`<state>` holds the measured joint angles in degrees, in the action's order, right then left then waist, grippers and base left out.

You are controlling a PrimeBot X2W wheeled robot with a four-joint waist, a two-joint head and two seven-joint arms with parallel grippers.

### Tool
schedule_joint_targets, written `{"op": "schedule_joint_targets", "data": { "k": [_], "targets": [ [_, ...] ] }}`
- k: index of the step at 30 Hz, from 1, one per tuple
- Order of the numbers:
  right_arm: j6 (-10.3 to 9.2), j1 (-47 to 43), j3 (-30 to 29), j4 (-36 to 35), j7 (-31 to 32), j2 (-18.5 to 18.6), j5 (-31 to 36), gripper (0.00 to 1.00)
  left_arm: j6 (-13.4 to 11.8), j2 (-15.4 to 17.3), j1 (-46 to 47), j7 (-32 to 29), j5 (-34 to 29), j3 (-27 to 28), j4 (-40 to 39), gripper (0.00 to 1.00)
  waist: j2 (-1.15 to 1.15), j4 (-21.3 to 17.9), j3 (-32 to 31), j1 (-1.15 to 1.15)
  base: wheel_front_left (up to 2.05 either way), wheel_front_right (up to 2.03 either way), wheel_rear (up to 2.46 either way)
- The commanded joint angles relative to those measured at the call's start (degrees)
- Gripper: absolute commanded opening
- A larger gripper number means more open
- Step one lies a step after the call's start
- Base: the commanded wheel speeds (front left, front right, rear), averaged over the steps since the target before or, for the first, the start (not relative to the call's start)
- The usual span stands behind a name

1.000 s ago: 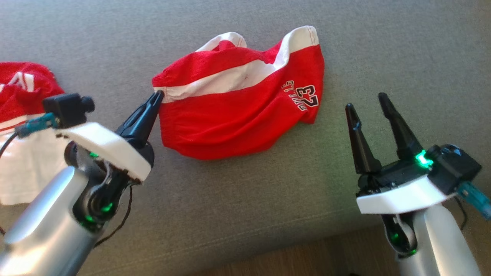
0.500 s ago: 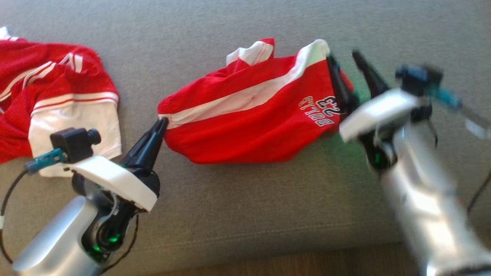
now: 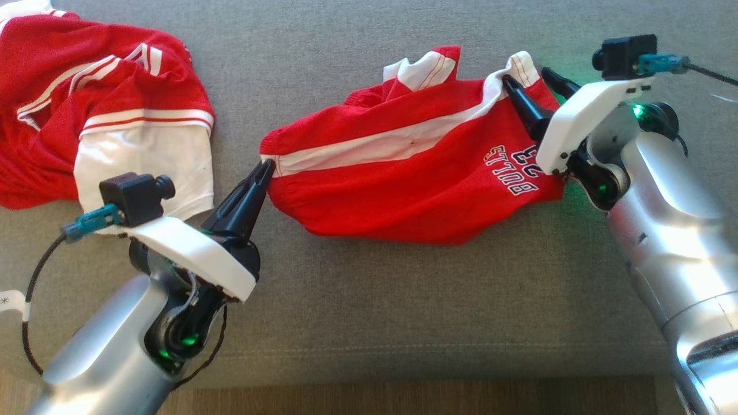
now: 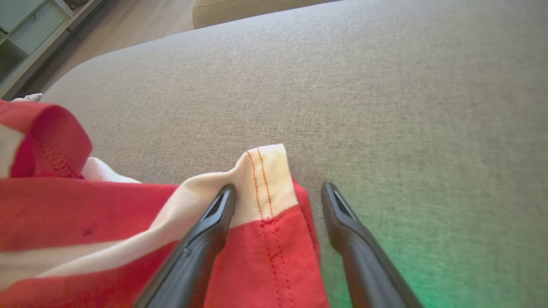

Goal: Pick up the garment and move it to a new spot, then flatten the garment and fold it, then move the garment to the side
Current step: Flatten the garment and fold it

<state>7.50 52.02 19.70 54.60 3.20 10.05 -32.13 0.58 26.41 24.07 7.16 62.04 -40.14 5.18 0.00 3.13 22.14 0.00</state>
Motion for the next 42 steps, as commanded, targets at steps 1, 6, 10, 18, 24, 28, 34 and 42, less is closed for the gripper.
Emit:
{"op": "schedule_joint_targets", "data": {
  "k": [1,6,10,18,24,28,34,42],
  "targets": [
    [-0.01,1.4,2.3,-1.0,0.4,-0.1,-1.2,0.94,0.5,1.2,2.5,0.8,-0.4,2.2,-0.8,0.0,0.0,0.2,0.0,0.0,0.0,0.0,0.0],
    [-0.01,1.8,5.4,-0.7,-1.5,0.7,-3.0,0.01,0.8,0.9,2.5,1.2,-0.3,2.1,0.3,0.0,0.0,0.3,-0.5,0.0,0.0,0.0,0.0],
    [-0.01,2.2,7.6,-1.1,-3.8,1.5,-3.1,0.09,1.0,1.0,2.3,1.3,-0.2,2.1,0.7,0.0,0.0,0.0,-1.0,0.0,0.0,0.0,0.0],
    [-0.01,3.4,10.0,-2.1,-14.0,4.1,-4.2,0.0,1.7,1.3,3.2,3.9,-1.6,3.1,1.0,0.0,0.0,-0.8,-3.4,0.0,0.0,0.0,0.0],
    [-0.01,4.3,6.6,-7.6,-18.0,6.2,-5.1,0.0,2.4,0.3,6.2,7.1,-2.0,9.4,-0.4,0.0,0.0,-2.3,-5.9,0.0,0.0,0.0,0.0],
    [-0.01,3.6,1.8,-16.0,-18.2,7.0,-4.7,0.0,3.6,-0.5,9.4,7.5,-0.2,14.0,-2.4,0.0,0.0,-3.9,-8.2,0.0,0.0,0.0,0.0],
    [-0.01,0.2,0.1,-22.0,-17.4,6.8,-7.0,0.02,3.6,1.6,13.2,4.1,1.6,15.3,-3.6,0.0,0.0,-6.7,-12.5,0.0,0.0,0.0,0.0],
    [-0.01,-9.7,4.2,-25.6,-11.7,7.1,-6.2,0.0,2.1,3.4,3.5,4.9,-0.6,12.8,-2.8,0.0,0.0,-9.9,-10.6,0.0,0.0,0.0,0.0]
  ]
}}
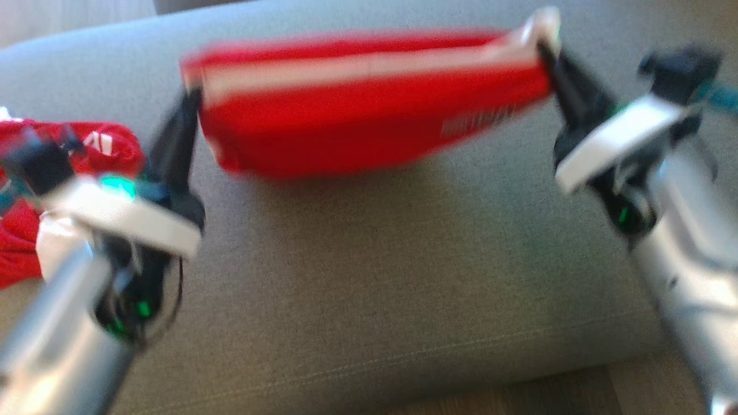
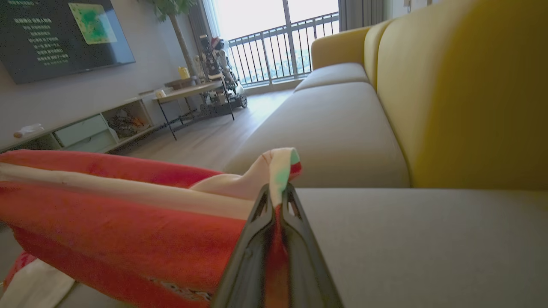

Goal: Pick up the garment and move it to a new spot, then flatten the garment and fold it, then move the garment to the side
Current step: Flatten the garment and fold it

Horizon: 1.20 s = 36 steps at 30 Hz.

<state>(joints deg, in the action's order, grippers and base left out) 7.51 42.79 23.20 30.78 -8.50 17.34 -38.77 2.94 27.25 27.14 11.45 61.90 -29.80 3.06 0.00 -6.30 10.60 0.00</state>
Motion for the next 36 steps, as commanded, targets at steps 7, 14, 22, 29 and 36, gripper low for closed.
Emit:
{"op": "schedule_joint_targets", "data": {
  "k": [7,14,22,29,36],
  "targets": [
    [-0.02,-12.7,-1.3,-1.0,-2.5,-5.1,4.6,0.56,0.3,0.5,-7.3,3.2,-4.7,2.8,4.4,0.0,0.0,0.4,3.8,0.0,0.0,0.0,0.0],
    [-0.02,-21.1,-6.6,-2.7,-4.1,-9.0,7.7,1.0,1.7,-1.9,-8.7,3.5,-7.7,5.4,6.6,0.0,0.0,1.5,4.6,0.0,0.0,0.0,0.0],
    [-0.02,-27.8,-8.9,-10.9,-1.6,-12.3,8.7,1.0,3.3,-5.2,-10.3,3.5,-11.4,9.7,7.5,0.0,0.0,1.6,5.2,0.0,0.0,0.0,0.0],
    [-0.02,-27.1,-7.6,-12.3,-0.7,-12.8,8.5,1.0,4.0,-6.5,-10.1,3.5,-12.7,9.7,8.4,0.0,0.0,2.4,5.7,0.0,0.0,0.0,0.0],
    [-0.02,-24.9,-6.8,-9.7,-1.0,-12.8,7.8,1.0,4.3,-7.0,-9.5,3.5,-13.0,9.0,9.0,0.0,0.0,3.4,6.2,0.0,0.0,0.0,0.0]
  ]
}}
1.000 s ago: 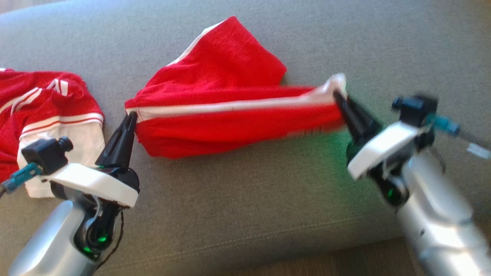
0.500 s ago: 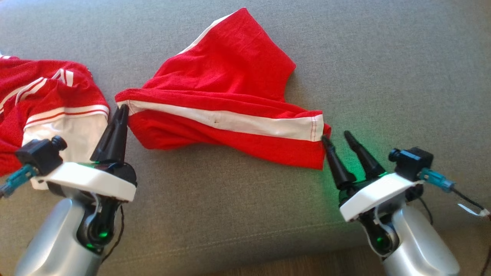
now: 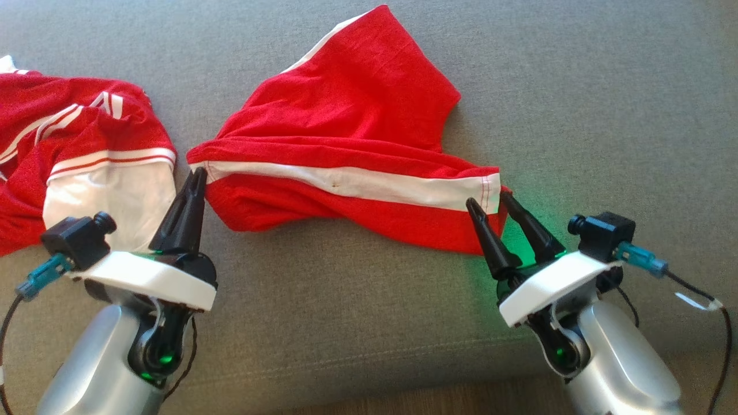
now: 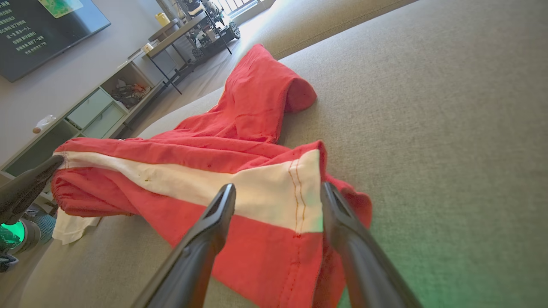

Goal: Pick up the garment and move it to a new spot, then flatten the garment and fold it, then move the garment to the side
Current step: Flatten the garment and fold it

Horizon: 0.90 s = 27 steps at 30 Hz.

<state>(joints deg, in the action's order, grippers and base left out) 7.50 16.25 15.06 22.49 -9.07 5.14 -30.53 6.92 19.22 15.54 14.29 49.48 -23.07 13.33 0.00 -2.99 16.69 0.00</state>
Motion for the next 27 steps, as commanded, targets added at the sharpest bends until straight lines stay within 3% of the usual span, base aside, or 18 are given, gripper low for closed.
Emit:
{"op": "schedule_joint_targets", "data": {
  "k": [1,12,27],
  "targets": [
    [-0.01,1.9,1.4,-1.0,-0.6,-0.5,-0.6,1.0,0.4,1.0,2.2,0.7,-0.6,2.2,-1.2,0.0,0.0,0.2,0.1,0.0,0.0,0.0,0.0],
    [-0.01,4.8,2.0,3.3,-2.8,0.4,-1.1,1.0,0.5,0.4,3.0,0.7,-0.6,1.3,-0.3,0.0,0.0,1.3,0.4,0.0,0.0,0.0,0.0],
    [-0.01,3.8,1.0,3.6,-3.9,0.2,-1.2,1.0,0.6,0.4,2.6,0.7,-0.1,0.6,-0.2,0.0,0.0,1.2,-0.2,0.0,0.0,0.0,0.0]
  ]
}}
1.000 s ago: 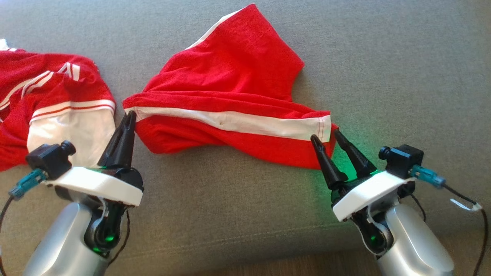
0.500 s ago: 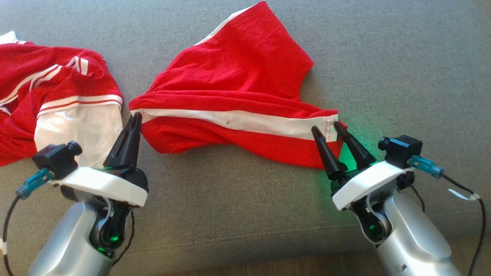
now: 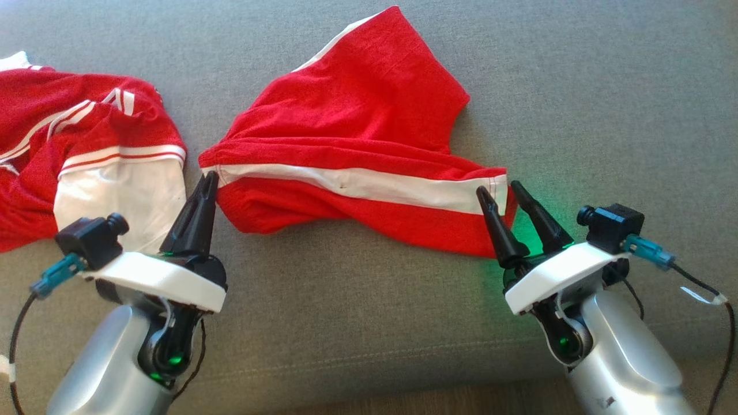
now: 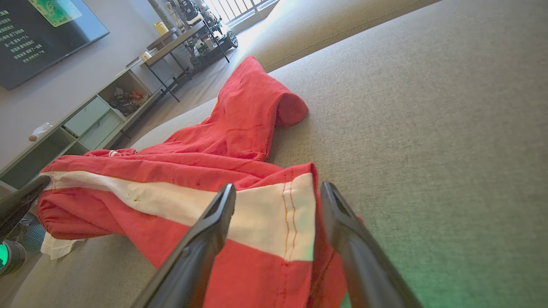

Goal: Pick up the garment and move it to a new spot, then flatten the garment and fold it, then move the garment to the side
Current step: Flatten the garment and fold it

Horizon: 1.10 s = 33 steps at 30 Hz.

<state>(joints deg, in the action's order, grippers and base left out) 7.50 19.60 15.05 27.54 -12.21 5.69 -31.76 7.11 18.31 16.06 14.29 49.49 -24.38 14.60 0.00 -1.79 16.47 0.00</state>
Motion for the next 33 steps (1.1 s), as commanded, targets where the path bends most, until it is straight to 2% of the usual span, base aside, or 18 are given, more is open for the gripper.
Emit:
{"op": "schedule_joint_targets", "data": {
  "k": [1,19,20,21,22,23,24,26,33],
  "targets": [
    [-0.01,0.4,1.1,-1.4,-0.7,-0.4,0.0,1.0,0.4,1.3,2.2,0.7,-0.1,1.9,-1.5,0.0,0.0,0.0,0.1,0.0,0.0,0.0,0.0],
    [-0.01,0.7,2.7,-1.6,-1.0,-0.7,-0.7,1.0,0.4,1.3,2.8,0.7,0.1,1.9,-1.5,0.0,0.0,0.4,0.5,0.0,0.0,0.0,0.0],
    [-0.01,0.7,2.7,-1.7,-1.0,-0.7,-0.8,0.96,0.4,1.2,2.8,0.7,0.1,1.8,-1.5,0.0,0.0,0.4,0.5,0.0,0.0,0.0,0.0],
    [-0.01,0.7,2.8,-1.6,-0.9,-0.6,-0.8,0.84,0.4,1.2,2.8,0.7,0.1,1.8,-1.5,0.0,0.0,0.4,0.5,0.0,0.0,0.0,0.0],
    [-0.01,0.7,2.9,-1.6,-0.9,-0.6,-0.8,0.57,0.4,1.2,2.9,0.7,0.1,1.8,-1.6,0.0,0.0,0.5,0.5,0.0,0.0,0.0,0.0],
    [-0.01,0.7,3.0,-1.6,-0.9,-0.6,-0.8,0.44,0.4,1.2,2.9,0.7,0.1,1.7,-1.6,0.0,0.0,0.5,0.4,0.0,0.0,0.0,0.0],
    [-0.01,0.7,3.1,-1.5,-0.9,-0.6,-0.7,0.36,0.4,1.2,2.9,0.7,0.1,1.7,-1.6,0.0,0.0,0.5,0.4,0.0,0.0,0.0,0.0],
    [-0.01,0.9,3.3,-1.6,-1.0,-0.5,-0.7,0.0,0.4,1.3,2.9,0.7,0.1,1.6,-1.6,0.0,0.0,0.6,0.3,0.0,0.0,0.0,0.0],
    [-0.01,2.0,1.0,-2.1,-1.4,0.1,0.5,0.0,0.4,1.3,3.6,0.7,0.8,1.9,-2.2,0.0,0.0,0.4,-0.8,0.0,0.0,0.0,0.0]
  ]
}}
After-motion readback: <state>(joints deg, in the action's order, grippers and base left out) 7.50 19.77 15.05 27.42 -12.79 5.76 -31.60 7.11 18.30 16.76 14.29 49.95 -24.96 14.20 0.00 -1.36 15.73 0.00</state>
